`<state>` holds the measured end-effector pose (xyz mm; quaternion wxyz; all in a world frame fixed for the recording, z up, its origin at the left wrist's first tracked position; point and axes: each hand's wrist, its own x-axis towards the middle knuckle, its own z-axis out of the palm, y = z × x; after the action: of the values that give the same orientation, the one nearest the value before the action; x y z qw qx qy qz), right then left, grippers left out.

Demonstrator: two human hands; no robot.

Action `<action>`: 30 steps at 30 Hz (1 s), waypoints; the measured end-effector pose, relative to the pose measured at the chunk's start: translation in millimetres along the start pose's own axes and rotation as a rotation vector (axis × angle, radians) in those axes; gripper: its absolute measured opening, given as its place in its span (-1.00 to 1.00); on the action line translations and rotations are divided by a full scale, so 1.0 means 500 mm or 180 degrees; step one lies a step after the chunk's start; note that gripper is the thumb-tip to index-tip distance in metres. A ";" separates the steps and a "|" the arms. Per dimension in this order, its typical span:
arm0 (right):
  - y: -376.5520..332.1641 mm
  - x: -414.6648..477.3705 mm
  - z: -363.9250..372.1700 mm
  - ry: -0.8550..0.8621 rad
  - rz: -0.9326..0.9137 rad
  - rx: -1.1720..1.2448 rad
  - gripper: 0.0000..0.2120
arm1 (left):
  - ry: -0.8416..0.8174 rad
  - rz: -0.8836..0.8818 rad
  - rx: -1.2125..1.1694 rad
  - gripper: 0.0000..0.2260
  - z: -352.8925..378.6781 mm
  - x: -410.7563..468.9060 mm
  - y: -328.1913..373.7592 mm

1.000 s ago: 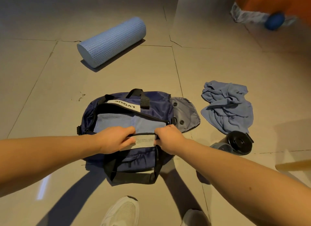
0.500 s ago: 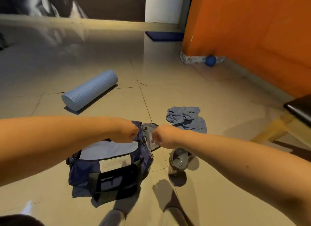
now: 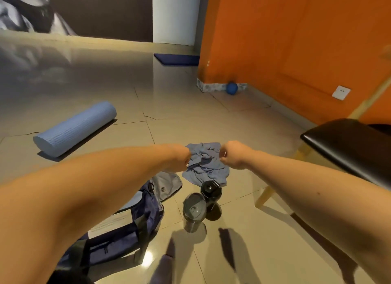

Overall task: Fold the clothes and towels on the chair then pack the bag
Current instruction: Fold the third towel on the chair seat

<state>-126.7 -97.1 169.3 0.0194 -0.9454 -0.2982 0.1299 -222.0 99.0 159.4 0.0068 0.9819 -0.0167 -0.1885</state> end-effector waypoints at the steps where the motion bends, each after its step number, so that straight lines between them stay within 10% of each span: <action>1: 0.019 0.020 0.017 0.0018 0.0069 0.0016 -0.73 | 0.0000 -0.0013 0.0015 -0.84 0.010 0.030 -0.003; 17: 0.210 0.446 0.326 0.0025 0.0554 0.1056 -0.72 | 0.0201 -0.0592 -0.0933 -0.76 0.216 0.589 -0.063; 22: 0.219 0.550 0.392 0.0084 0.0667 0.1580 -0.35 | 0.0057 -0.0617 -0.1681 -0.51 0.262 0.698 -0.063; 26: 0.230 0.606 0.438 0.0253 0.0790 0.1637 -0.94 | -0.0032 -0.0527 -0.2149 -0.50 0.289 0.748 -0.062; 30: 0.238 0.611 0.416 0.0571 0.0819 0.1974 -0.81 | 0.0302 -0.0541 -0.2289 -0.79 0.288 0.761 -0.064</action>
<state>127.3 -29.6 -116.5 0.3154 -0.9320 -0.1200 0.1321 78.8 116.7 -115.8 0.3364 0.9223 0.1325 -0.1364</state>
